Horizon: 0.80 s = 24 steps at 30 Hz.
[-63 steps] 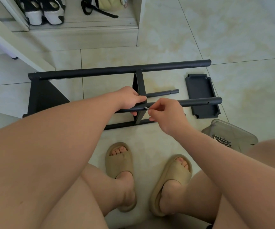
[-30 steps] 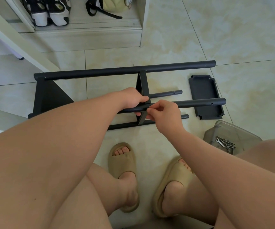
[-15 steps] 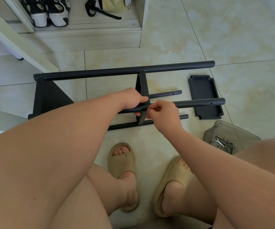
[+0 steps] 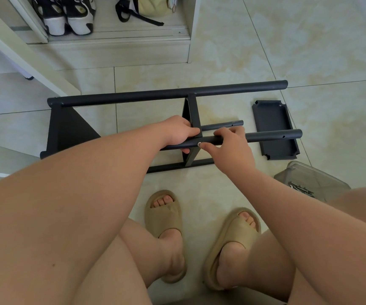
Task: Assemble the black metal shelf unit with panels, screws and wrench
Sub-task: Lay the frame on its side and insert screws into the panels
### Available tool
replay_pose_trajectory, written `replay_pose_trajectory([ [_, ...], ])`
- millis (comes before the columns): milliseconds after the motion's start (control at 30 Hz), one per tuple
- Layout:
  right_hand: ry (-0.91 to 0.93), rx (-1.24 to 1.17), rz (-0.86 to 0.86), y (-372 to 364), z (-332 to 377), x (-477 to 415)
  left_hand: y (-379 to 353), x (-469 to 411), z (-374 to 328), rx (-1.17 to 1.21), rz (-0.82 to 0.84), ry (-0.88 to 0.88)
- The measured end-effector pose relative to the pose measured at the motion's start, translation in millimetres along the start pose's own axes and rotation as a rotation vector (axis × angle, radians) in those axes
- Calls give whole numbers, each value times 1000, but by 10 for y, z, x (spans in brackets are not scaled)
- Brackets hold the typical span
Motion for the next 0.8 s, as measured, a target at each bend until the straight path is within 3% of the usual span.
replay_pose_trajectory([
  [633,129,48,10,4,162,-442,344,-87,-127,-43,-119,20],
  [800,182,51,65,-8,180,-424,337,-41,-148,-11,-238,39],
])
Point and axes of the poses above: each hand's wrist, its own x-axis away from the middle knuckle, its own y-axis out of the back of the hand, z = x × y, the point moved 8 cm from there along -x, towards the middle knuckle, and after that the axes turned 9 degrees about y, right-handed, at the moved point
